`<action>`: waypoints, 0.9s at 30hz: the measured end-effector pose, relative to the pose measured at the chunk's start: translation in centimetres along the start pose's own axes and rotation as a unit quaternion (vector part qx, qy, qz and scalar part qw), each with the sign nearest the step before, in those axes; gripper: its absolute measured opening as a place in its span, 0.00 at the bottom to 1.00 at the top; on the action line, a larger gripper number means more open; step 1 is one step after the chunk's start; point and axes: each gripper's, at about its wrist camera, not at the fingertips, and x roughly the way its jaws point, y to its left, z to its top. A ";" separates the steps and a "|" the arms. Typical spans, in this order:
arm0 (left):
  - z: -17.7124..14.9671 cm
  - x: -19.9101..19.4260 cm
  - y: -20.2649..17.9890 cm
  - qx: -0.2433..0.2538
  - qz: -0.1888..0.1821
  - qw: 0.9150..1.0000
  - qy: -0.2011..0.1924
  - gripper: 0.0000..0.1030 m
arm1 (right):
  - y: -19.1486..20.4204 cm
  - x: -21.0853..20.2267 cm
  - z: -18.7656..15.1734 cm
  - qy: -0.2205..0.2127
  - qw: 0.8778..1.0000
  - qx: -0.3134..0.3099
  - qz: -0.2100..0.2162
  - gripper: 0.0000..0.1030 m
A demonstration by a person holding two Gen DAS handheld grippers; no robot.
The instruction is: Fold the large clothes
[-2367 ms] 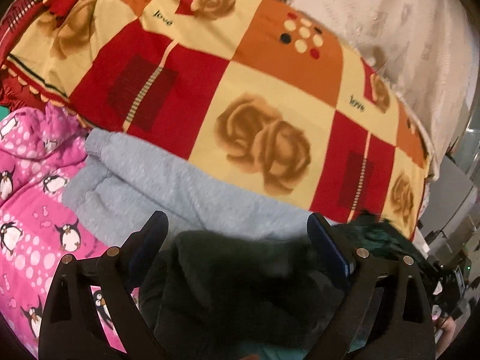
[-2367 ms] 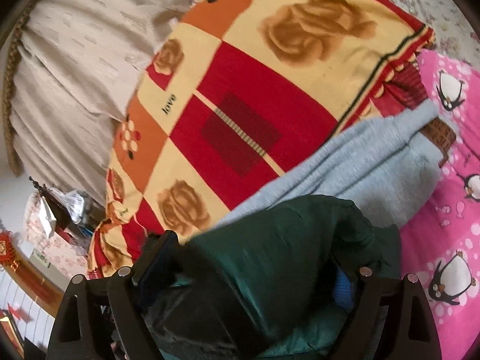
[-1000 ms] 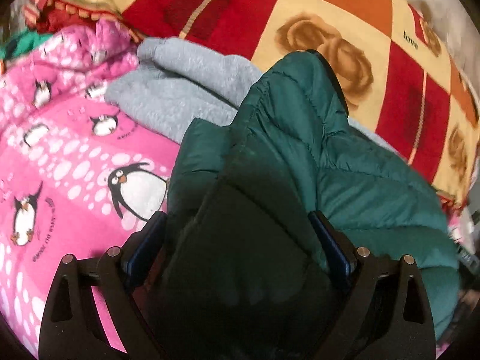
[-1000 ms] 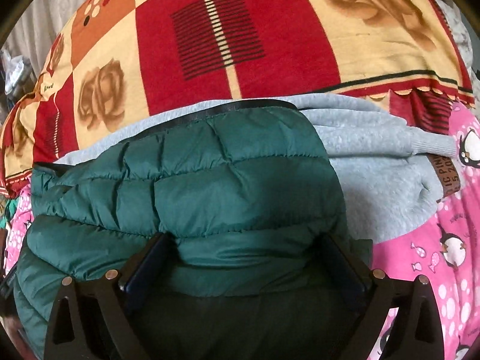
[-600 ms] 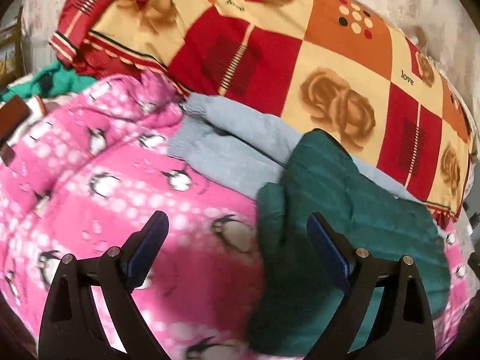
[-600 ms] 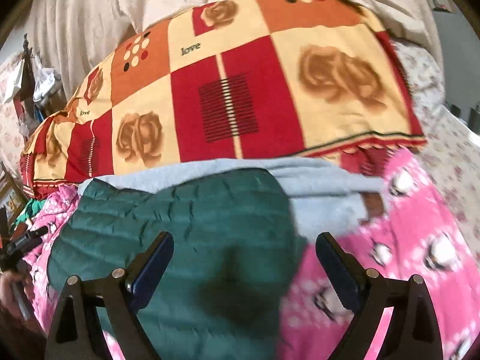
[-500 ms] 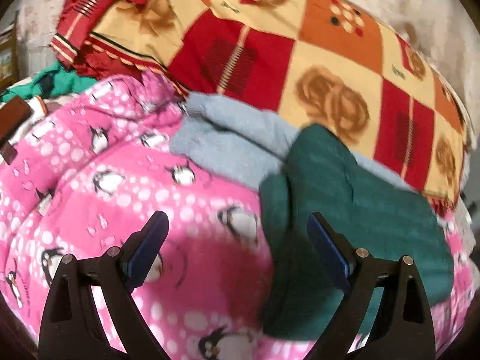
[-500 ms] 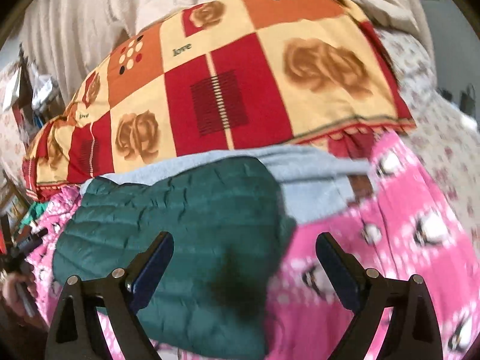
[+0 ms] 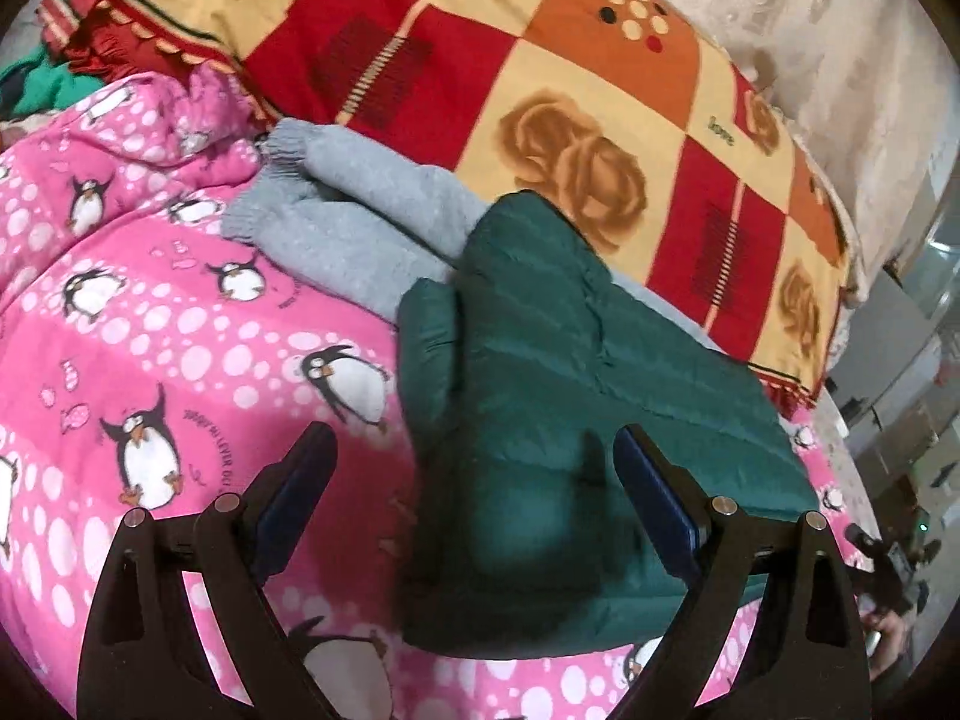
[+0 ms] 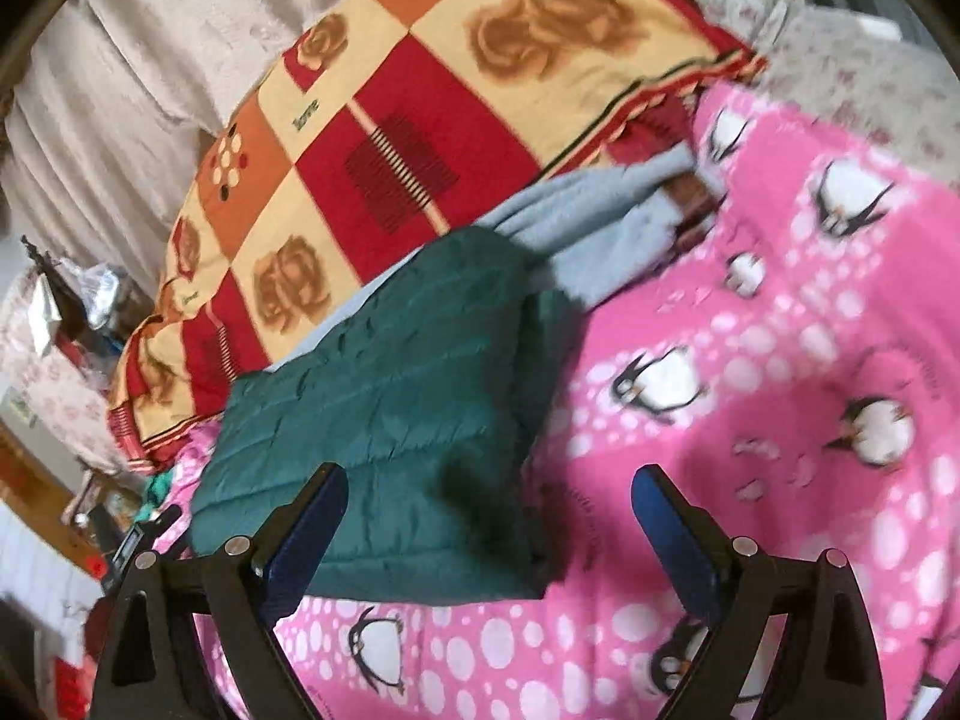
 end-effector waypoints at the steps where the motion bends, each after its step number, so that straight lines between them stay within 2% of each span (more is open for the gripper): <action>1: -0.1 0.0 -0.2 0.007 -0.002 1.000 -0.001 0.91 | 0.0 0.7 -0.2 0.007 1.000 -0.001 0.006 0.92; 3: -0.4 0.3 -0.7 0.021 0.004 1.000 0.011 0.91 | 0.0 2.0 -0.6 0.022 1.000 -0.002 0.013 0.92; 6: -1.2 1.9 -0.7 0.023 0.031 0.998 0.052 0.91 | 0.0 4.2 -1.1 0.053 0.998 0.006 0.017 0.92; 8: -2.1 2.8 0.4 -0.023 0.011 0.998 0.065 0.94 | -0.1 5.3 -1.3 0.060 0.998 0.012 0.034 0.94; 10: -2.8 3.1 1.0 -0.049 0.000 0.997 0.056 0.95 | -0.1 5.7 -1.1 0.059 0.996 0.017 0.065 0.95; 12: -2.9 2.9 0.5 -0.035 0.007 0.998 0.051 0.95 | 0.0 6.0 -0.9 0.066 0.991 0.022 0.113 0.93; 13: -2.9 2.7 0.3 -0.030 0.002 0.998 0.048 0.95 | 0.1 6.1 -0.8 0.063 0.991 0.022 0.119 0.93; 15: -3.0 2.5 -0.5 -0.014 -0.037 0.998 0.046 0.92 | -0.2 6.3 -0.9 0.058 0.993 0.020 0.100 0.83; 16: -3.0 2.4 -1.3 0.003 -0.060 0.997 0.049 0.92 | -0.4 6.5 -1.0 0.058 0.993 0.025 0.102 0.82; 17: -3.3 2.3 -2.5 0.039 -0.063 0.996 0.050 0.92 | -0.4 6.4 -1.0 0.055 0.993 0.025 0.105 0.80; 19: -3.8 2.4 -3.7 0.090 -0.044 0.994 0.050 0.91 | 0.2 6.4 -0.9 0.054 0.991 0.019 0.120 0.76; 22: -3.9 2.3 -3.7 0.095 -0.041 0.994 0.045 0.69 | 0.7 6.5 -0.8 0.056 0.993 -0.008 0.103 0.66; 24: -3.5 1.8 -3.4 0.091 -0.037 0.994 0.039 0.42 | 1.1 6.4 -0.7 0.055 0.994 -0.015 0.092 0.53; 27: -3.3 0.8 -3.5 0.096 -0.036 0.994 0.037 0.34 | 2.4 5.3 -0.4 0.045 0.994 -0.048 0.090 0.39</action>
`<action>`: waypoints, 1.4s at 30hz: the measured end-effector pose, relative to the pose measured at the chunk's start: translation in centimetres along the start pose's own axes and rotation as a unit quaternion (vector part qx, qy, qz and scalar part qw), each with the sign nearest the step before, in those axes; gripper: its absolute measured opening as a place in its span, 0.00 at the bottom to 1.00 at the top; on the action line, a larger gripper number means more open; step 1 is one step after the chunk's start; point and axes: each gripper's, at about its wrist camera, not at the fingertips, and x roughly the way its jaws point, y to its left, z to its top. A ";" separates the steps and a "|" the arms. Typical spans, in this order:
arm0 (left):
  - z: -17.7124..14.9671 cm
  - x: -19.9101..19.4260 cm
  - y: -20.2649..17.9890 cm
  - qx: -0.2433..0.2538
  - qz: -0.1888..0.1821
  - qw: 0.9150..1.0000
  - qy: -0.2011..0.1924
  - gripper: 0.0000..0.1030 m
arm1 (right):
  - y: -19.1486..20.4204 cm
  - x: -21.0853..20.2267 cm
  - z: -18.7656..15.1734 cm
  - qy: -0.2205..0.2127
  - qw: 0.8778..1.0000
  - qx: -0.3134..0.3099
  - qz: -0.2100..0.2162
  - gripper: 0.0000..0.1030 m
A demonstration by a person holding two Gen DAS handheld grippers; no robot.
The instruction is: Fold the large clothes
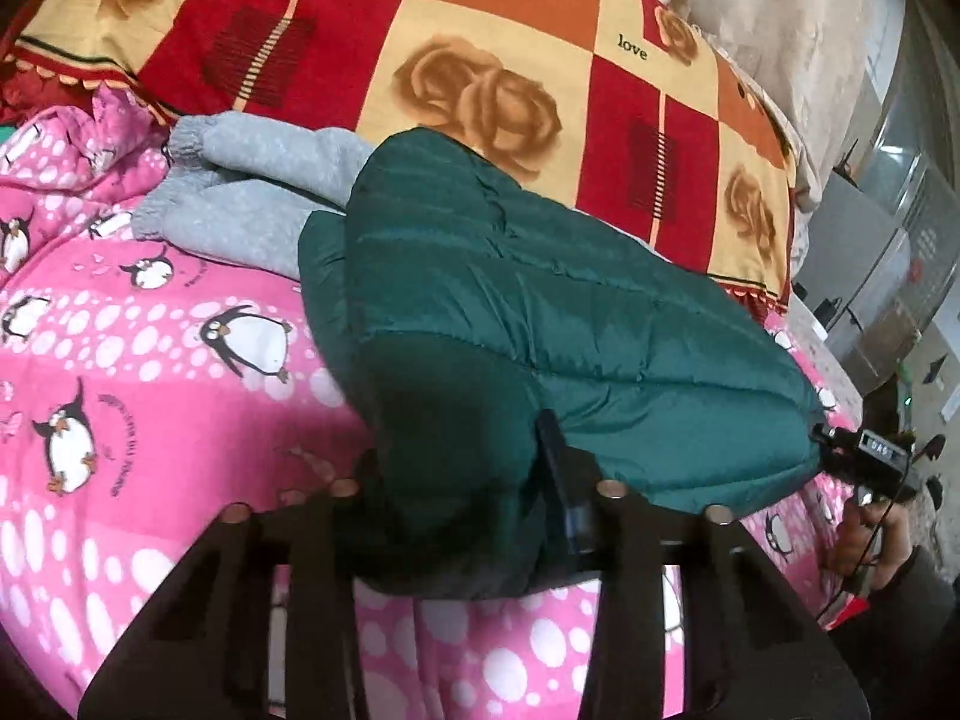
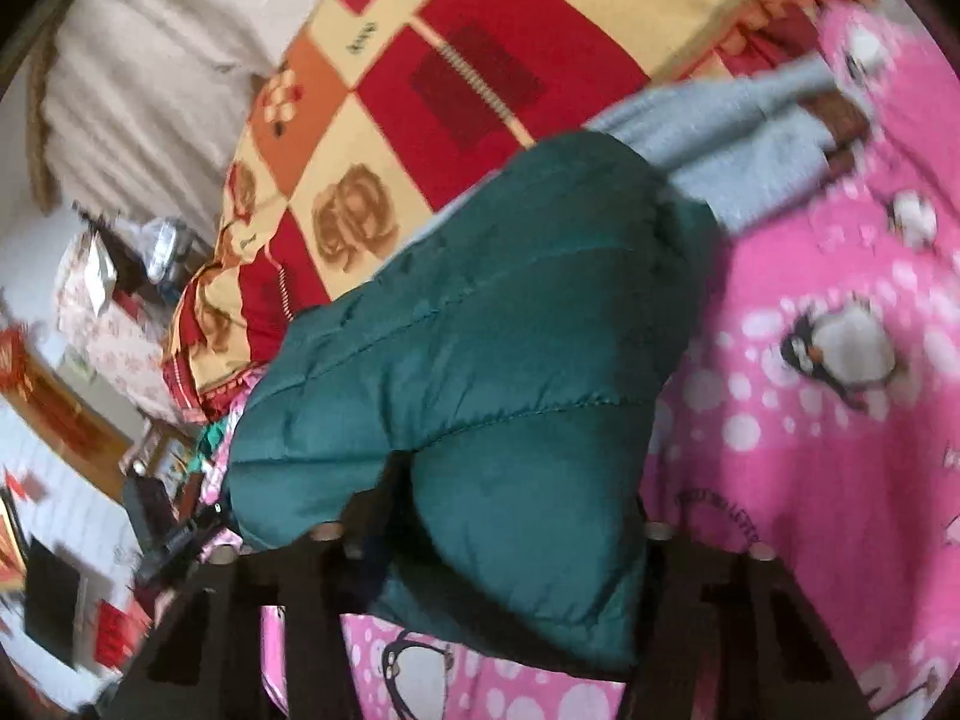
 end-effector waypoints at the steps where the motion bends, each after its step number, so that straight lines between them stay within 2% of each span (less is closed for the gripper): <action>1: -0.1 -0.3 -0.2 0.008 0.003 1.000 0.000 0.34 | 0.5 -0.6 0.0 -0.004 1.000 -0.004 0.006 0.38; 11: -4.6 -5.5 -2.2 0.024 0.007 1.000 0.000 0.34 | 2.5 -4.7 -2.3 0.004 0.999 -0.029 0.015 0.37; 16: -6.3 -6.8 -2.6 0.020 0.008 1.000 0.000 0.34 | 2.6 -5.8 -3.8 0.009 1.000 -0.027 0.013 0.37; 17: -6.4 -6.7 -2.6 0.016 0.012 1.000 0.002 0.37 | 2.6 -5.7 -3.9 0.013 1.000 -0.026 0.005 0.41; 18: -6.5 -6.8 -2.5 0.013 0.015 1.000 0.003 0.41 | 2.3 -5.7 -4.1 0.016 1.000 -0.018 -0.005 0.51; 20: -6.1 -7.2 -2.5 0.003 0.025 1.000 0.002 0.45 | 1.7 -6.0 -4.3 0.010 1.000 0.014 -0.023 0.59; 21: -5.8 -7.5 -2.5 0.002 0.029 1.000 -0.001 0.45 | 1.6 -6.5 -4.3 0.000 0.999 0.029 -0.024 0.59; 24: -4.3 -8.9 -3.0 0.009 0.045 0.999 -0.026 0.50 | 2.0 -9.3 -3.5 -0.076 0.995 0.040 -0.049 0.60; 25: -3.6 -9.4 -3.2 0.014 0.054 0.998 -0.041 0.54 | 2.7 -10.0 -2.8 -0.101 0.991 0.025 -0.082 0.61; 27: -1.6 -10.5 -3.9 0.028 0.074 0.993 -0.090 0.79 | 5.0 -10.0 -1.4 -0.130 0.980 -0.032 -0.147 0.62; 29: 0.4 -10.6 -4.6 0.025 0.076 0.989 -0.125 0.82 | 7.2 -8.9 -0.4 -0.133 0.972 -0.081 -0.176 0.62; 31: 2.9 -9.1 -5.0 0.009 0.078 0.988 -0.131 0.82 | 9.3 -6.7 0.4 -0.121 0.969 -0.120 -0.181 0.62; 33: 5.7 -6.1 -5.5 0.003 0.100 0.989 -0.113 0.82 | 11.0 -3.3 1.5 -0.097 0.962 -0.152 -0.203 0.62; 35: 8.1 -2.4 -5.8 0.011 0.109 0.991 -0.077 0.82 | 11.8 -0.8 2.7 -0.080 0.954 -0.168 -0.233 0.62; 37: 10.0 2.0 -5.8 0.030 0.137 0.990 -0.031 0.82 | 12.1 1.2 3.9 -0.068 0.948 -0.179 -0.255 0.62; 39: 10.5 5.3 -5.2 0.040 0.172 0.984 0.006 0.82 | 11.3 2.7 4.4 -0.040 0.947 -0.180 -0.263 0.63; 40: 10.2 6.2 -4.8 0.037 0.179 0.983 0.019 0.82 | 10.3 4.1 4.9 -0.011 0.946 -0.174 -0.273 0.63; 42: 9.0 8.0 -3.8 0.022 0.186 0.981 0.043 0.82 | 8.8 5.4 4.9 0.021 0.945 -0.163 -0.281 0.63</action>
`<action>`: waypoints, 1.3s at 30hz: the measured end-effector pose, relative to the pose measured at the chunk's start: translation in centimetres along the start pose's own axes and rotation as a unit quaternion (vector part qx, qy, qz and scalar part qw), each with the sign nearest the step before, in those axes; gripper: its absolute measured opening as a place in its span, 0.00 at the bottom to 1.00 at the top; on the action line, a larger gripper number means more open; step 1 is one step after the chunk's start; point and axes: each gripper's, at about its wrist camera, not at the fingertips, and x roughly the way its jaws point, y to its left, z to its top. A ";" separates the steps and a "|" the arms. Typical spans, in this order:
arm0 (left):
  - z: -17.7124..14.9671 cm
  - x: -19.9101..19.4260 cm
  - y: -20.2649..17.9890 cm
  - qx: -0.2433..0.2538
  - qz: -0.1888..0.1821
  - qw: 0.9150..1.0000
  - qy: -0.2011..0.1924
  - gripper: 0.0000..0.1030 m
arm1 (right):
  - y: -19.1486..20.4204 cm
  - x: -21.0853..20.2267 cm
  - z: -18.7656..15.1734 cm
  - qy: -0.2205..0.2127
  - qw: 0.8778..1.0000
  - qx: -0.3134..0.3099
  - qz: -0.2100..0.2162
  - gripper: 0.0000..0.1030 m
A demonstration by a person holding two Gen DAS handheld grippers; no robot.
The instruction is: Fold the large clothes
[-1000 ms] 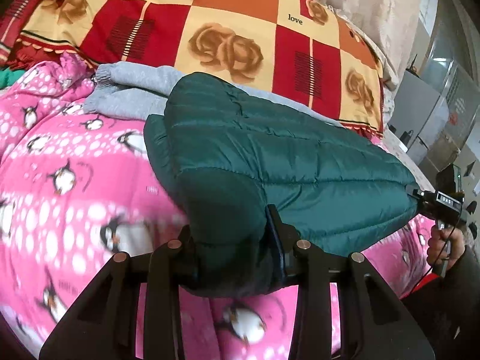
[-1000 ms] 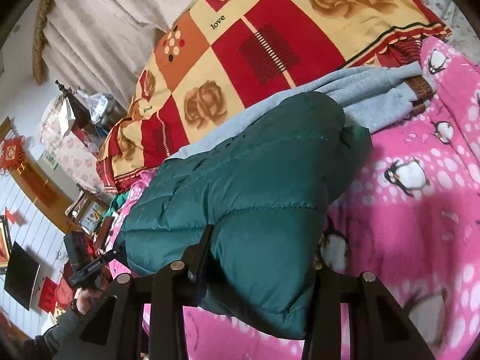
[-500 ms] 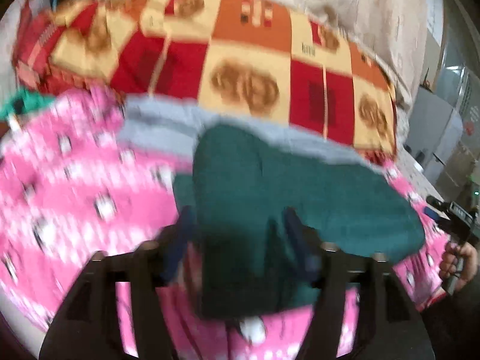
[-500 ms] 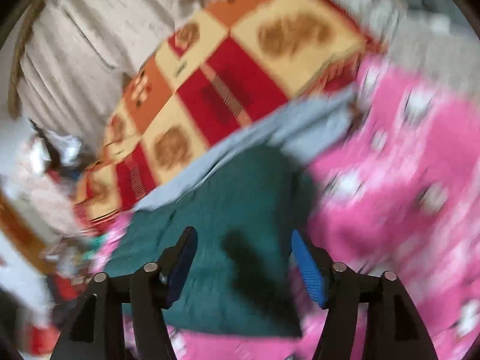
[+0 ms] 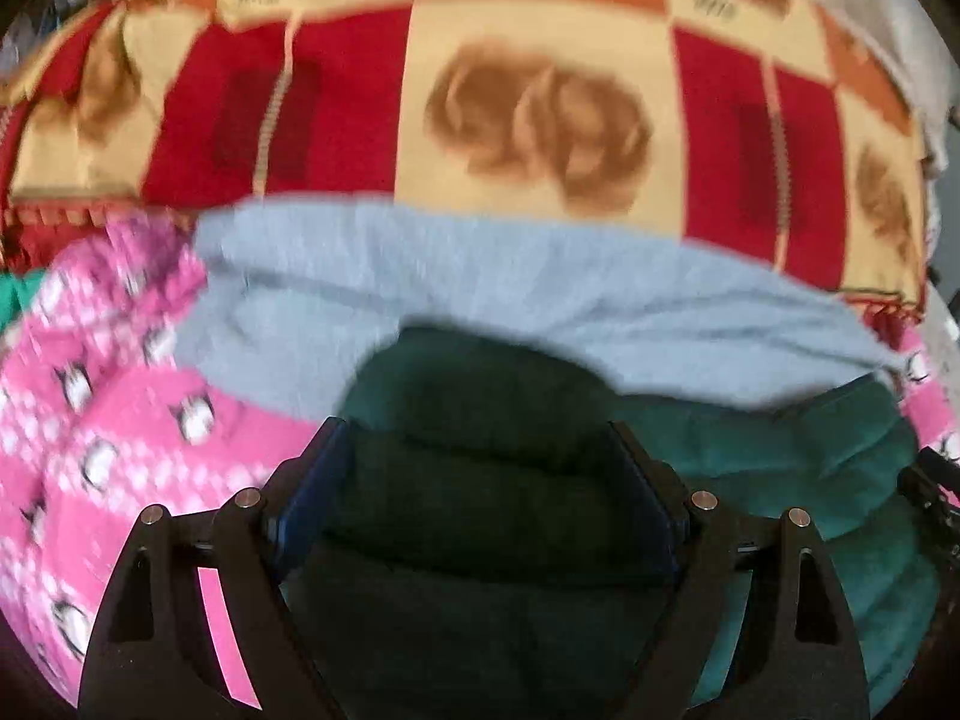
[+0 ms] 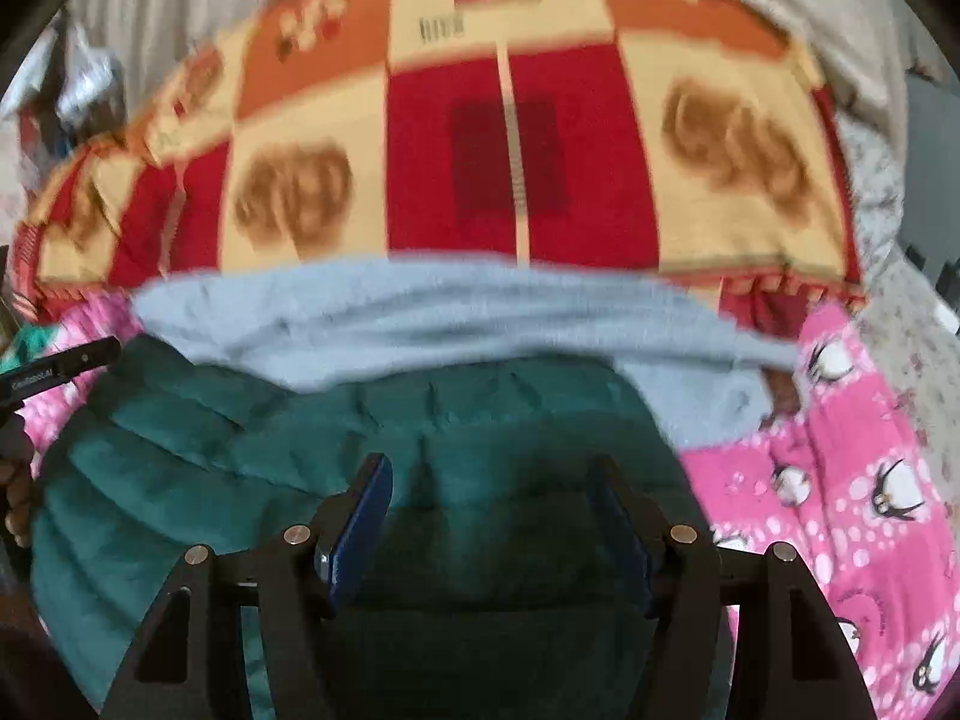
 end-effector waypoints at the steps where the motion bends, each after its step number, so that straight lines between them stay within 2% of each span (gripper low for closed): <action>1: -0.7 0.8 0.3 -0.005 0.005 1.000 0.009 0.82 | -0.4 1.2 -0.3 0.012 1.000 0.007 0.000 0.63; 8: -2.5 3.2 1.0 -0.037 0.013 0.999 0.016 0.83 | -1.5 4.5 -1.2 0.047 0.998 0.027 0.019 0.75; 12: -2.6 3.8 0.9 -0.039 0.024 0.999 0.014 0.83 | -2.1 5.3 -1.6 0.059 0.997 0.045 0.035 0.77; 16: -2.5 3.7 1.1 -0.044 0.015 0.999 0.011 0.83 | -1.7 5.3 -1.6 0.054 0.997 0.038 0.025 0.76; 20: -1.8 2.9 1.4 -0.048 0.013 0.999 0.014 0.83 | -1.2 4.0 -1.2 0.038 0.999 0.032 0.010 0.76; 22: -1.5 1.4 1.3 -0.045 0.018 0.999 -0.002 0.83 | -0.8 1.6 -0.7 0.011 1.000 0.028 0.005 0.76; 27: -0.8 -5.4 0.0 -0.051 0.002 0.997 -0.050 0.83 | 1.8 -5.4 -0.8 -0.061 0.998 0.013 0.022 0.76; 30: -2.3 -9.3 -3.1 -0.024 -0.011 0.997 -0.067 0.83 | 4.4 -7.8 -2.2 -0.067 0.997 -0.002 0.039 0.77; 34: -6.1 -11.6 -7.2 0.012 -0.005 0.998 -0.067 0.83 | 7.1 -8.4 -5.3 -0.053 0.998 -0.011 0.038 0.77; 37: -8.6 -10.9 -9.0 0.026 0.000 0.999 -0.045 0.83 | 7.8 -7.9 -7.6 -0.033 0.998 -0.019 0.044 0.77; 39: -9.9 -9.0 -9.6 0.031 -0.001 0.999 -0.013 0.83 | 7.9 -7.2 -8.6 -0.029 0.998 -0.029 0.038 0.84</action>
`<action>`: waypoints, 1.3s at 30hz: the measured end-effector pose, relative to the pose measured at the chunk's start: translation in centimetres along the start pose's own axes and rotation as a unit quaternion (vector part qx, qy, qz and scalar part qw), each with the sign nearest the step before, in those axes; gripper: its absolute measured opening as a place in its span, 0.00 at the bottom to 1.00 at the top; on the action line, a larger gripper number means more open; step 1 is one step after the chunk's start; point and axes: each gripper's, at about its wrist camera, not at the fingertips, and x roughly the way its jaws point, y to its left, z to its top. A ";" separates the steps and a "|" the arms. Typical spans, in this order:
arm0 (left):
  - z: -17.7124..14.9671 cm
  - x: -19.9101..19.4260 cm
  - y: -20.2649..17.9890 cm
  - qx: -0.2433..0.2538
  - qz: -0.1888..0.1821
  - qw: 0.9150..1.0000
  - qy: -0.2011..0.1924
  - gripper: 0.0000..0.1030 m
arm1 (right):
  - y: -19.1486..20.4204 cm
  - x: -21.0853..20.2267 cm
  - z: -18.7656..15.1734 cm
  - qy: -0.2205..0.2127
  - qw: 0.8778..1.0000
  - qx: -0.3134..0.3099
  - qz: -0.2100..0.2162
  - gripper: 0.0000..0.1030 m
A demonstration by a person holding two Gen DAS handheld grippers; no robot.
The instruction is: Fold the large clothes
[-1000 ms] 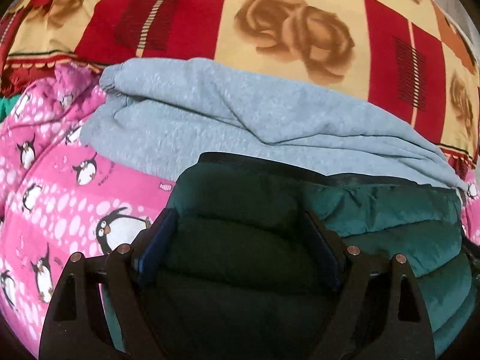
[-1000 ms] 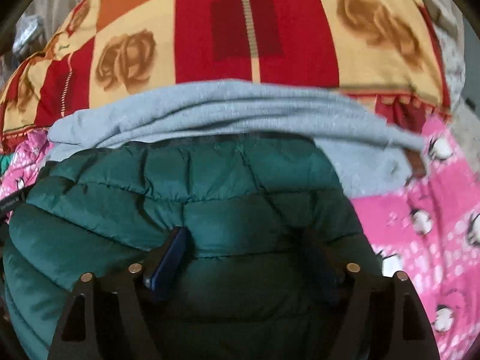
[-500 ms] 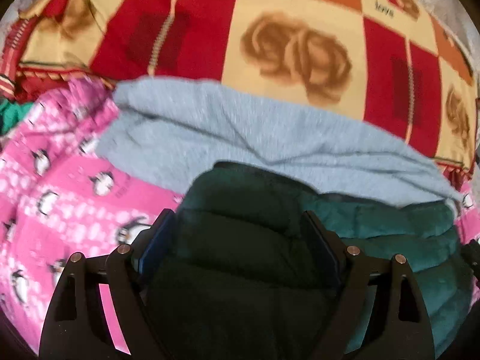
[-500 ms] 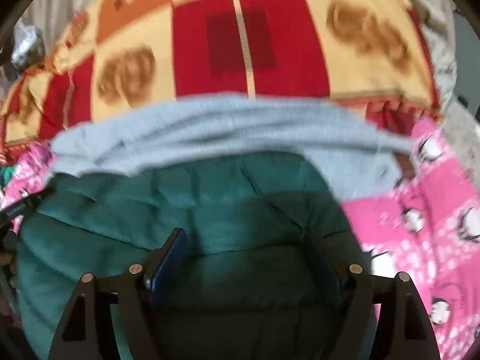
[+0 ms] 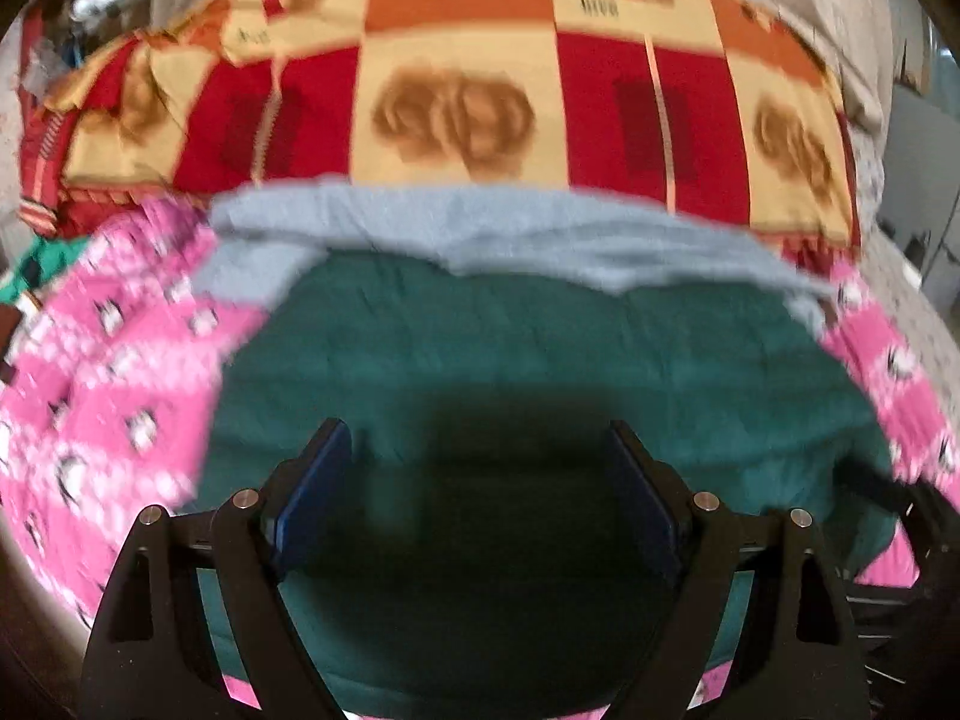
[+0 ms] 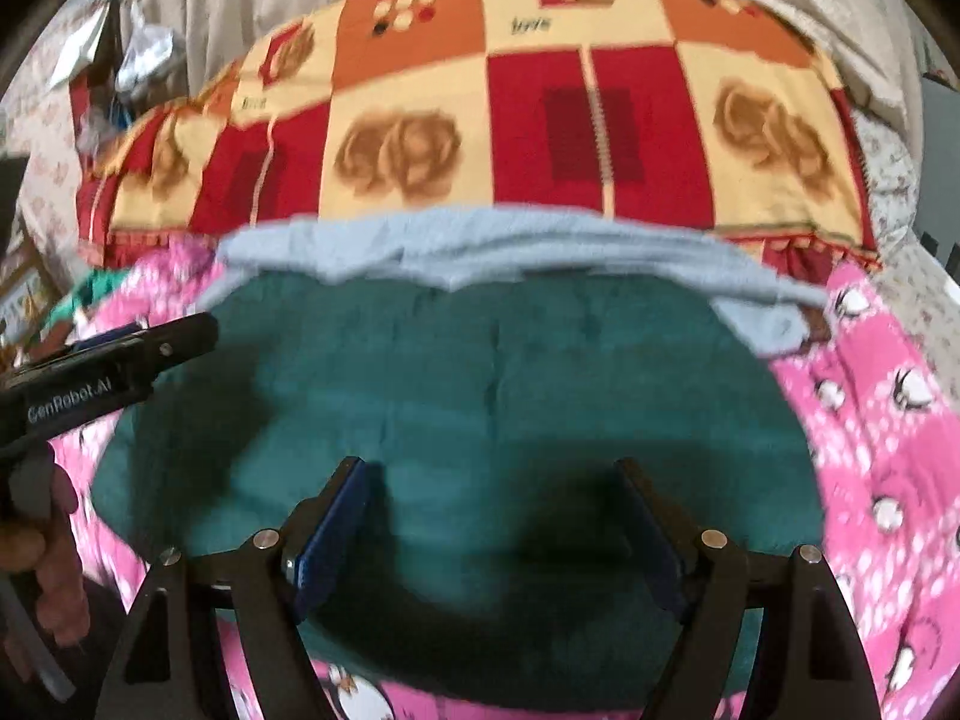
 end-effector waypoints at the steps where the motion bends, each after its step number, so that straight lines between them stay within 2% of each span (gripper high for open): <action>1: -0.4 0.7 -0.2 0.004 0.004 1.000 0.007 0.83 | -0.1 0.3 -0.2 0.000 1.000 -0.001 -0.004 0.88; 2: -0.9 1.3 -0.5 0.015 0.013 1.000 0.001 0.85 | -0.4 0.7 -0.5 0.003 1.000 0.001 -0.007 0.97; 3: -1.2 1.6 -0.7 0.024 0.019 1.000 -0.005 0.89 | -0.8 1.2 -0.7 0.010 1.000 0.004 -0.007 1.00; 6: -1.3 2.0 -0.4 0.026 0.017 0.999 -0.005 0.91 | -1.3 1.5 -0.8 0.020 1.000 0.017 0.010 1.00; 8: -1.1 1.7 0.1 0.019 0.006 1.000 0.014 0.92 | -1.2 0.6 -0.6 0.028 0.999 0.016 0.014 0.99; 10: -1.1 1.2 0.2 0.021 0.001 0.999 0.023 0.92 | -1.0 -1.5 -1.0 0.012 0.999 0.023 0.024 0.99; 18: -3.1 -6.4 0.3 0.035 -0.023 0.999 -0.014 0.92 | 0.9 -11.0 -5.4 -0.078 0.996 0.042 0.026 0.99; 20: -4.0 -9.1 0.3 0.040 -0.010 0.998 -0.039 0.92 | 1.3 -12.4 -5.5 -0.059 0.997 0.042 0.029 0.99; 22: -4.6 -11.3 0.4 0.042 -0.001 0.998 -0.057 0.92 | 1.7 -13.8 -5.4 -0.039 0.999 0.032 0.012 0.99; 25: -5.5 -14.5 0.7 0.038 0.000 0.996 -0.082 0.92 | 2.1 -15.6 -5.1 -0.026 0.999 0.022 -0.024 0.99; 28: -6.0 -17.0 0.7 0.028 0.012 0.995 -0.096 0.92 | 1.9 -17.5 -4.9 -0.026 0.999 0.032 -0.027 0.99; 32: -6.5 -19.0 0.4 0.019 0.001 0.997 -0.072 0.92 | 2.1 -19.6 -4.7 -0.030 0.998 0.031 -0.036 0.99; 36: -7.1 -21.1 -0.9 0.041 0.009 0.996 -0.076 0.92 | 2.6 -21.2 -4.6 -0.036 0.998 0.015 -0.051 0.99; 39: -7.5 -22.1 -1.5 0.047 0.002 0.996 -0.078 0.92 | 2.8 -22.1 -4.5 -0.040 0.997 0.006 -0.065 0.99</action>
